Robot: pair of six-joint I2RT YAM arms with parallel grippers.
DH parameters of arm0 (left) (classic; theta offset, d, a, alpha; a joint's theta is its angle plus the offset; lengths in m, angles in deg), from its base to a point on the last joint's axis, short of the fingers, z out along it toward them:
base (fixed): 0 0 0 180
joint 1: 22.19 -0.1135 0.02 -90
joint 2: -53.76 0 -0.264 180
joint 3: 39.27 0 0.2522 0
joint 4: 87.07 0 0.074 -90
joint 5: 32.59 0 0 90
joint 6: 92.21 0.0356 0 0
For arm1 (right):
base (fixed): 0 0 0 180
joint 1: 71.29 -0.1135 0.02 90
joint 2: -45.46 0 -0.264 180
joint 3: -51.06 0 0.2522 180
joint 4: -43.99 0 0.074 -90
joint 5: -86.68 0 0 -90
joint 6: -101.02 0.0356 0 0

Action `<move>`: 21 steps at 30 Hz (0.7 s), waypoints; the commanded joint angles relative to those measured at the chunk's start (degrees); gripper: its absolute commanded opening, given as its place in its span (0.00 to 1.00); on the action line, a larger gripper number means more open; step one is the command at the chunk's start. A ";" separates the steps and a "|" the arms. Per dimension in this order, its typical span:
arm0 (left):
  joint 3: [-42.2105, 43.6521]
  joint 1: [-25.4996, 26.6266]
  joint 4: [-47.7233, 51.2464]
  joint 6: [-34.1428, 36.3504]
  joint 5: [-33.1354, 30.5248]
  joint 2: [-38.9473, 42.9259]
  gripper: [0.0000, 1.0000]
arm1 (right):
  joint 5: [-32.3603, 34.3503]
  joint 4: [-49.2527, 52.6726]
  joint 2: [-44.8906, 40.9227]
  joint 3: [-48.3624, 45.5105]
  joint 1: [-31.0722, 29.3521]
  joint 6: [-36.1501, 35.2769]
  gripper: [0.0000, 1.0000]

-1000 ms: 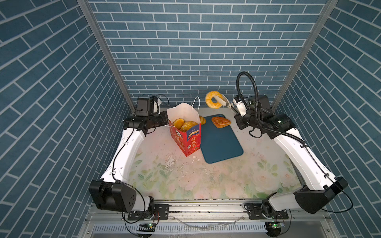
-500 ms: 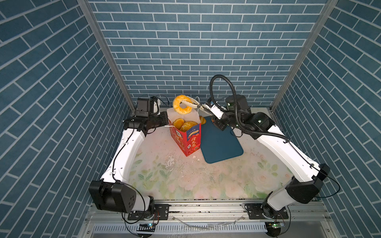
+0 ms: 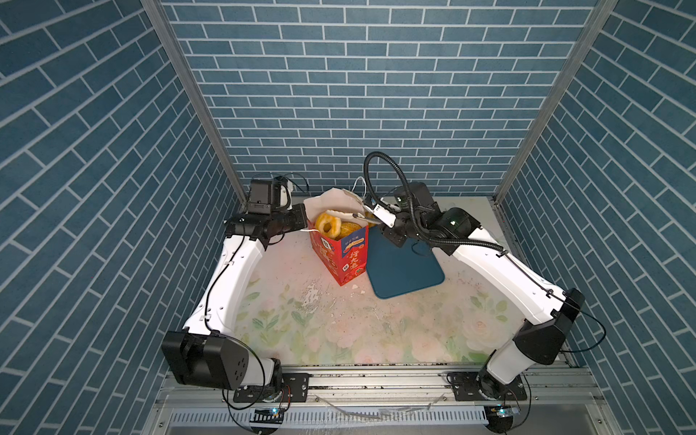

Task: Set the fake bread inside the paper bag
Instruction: 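Open the right gripper's tongs over the bag to drop the ring bagel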

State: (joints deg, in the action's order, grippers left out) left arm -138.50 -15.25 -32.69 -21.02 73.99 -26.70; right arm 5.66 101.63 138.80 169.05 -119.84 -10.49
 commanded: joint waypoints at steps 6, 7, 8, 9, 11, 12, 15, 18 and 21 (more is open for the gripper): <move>-0.38 0.00 -0.14 1.06 -0.83 1.01 0.04 | 1.70 -4.55 -2.94 3.32 -0.22 0.46 0.41; -0.69 -0.04 0.15 1.45 -1.23 0.88 0.03 | 2.55 -5.77 -3.98 3.07 -0.10 0.66 0.40; -0.91 -0.15 0.23 1.63 -1.57 0.70 0.02 | 3.24 -6.52 -4.82 3.09 0.03 0.83 0.40; -1.13 -0.40 0.28 1.73 -1.59 0.59 0.01 | 3.64 -6.84 -5.53 3.17 0.33 0.92 0.40; -1.58 -1.49 0.39 1.68 -0.43 0.02 0.00 | 5.50 -6.75 -7.01 3.34 1.32 1.19 0.39; -1.86 -2.03 0.40 1.68 0.27 -0.25 0.00 | 6.14 -6.37 -7.92 3.21 1.99 1.36 0.39; -3.04 -3.01 0.70 2.30 0.90 -0.81 0.00 | 7.69 -6.80 -11.25 0.56 4.63 2.28 0.38; -4.20 -3.92 1.37 2.87 1.67 -1.82 0.00 | 8.42 -6.34 -13.85 -1.84 7.92 4.28 0.38; -5.55 -4.71 2.16 3.27 2.31 -2.89 0.00 | 8.29 -5.91 -16.08 -4.91 11.60 6.40 0.38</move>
State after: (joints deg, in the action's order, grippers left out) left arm -141.74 -19.01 -31.29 -19.19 75.25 -28.65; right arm 12.19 97.54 124.58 166.47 -110.45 -7.98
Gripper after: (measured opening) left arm 0.044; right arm 0.386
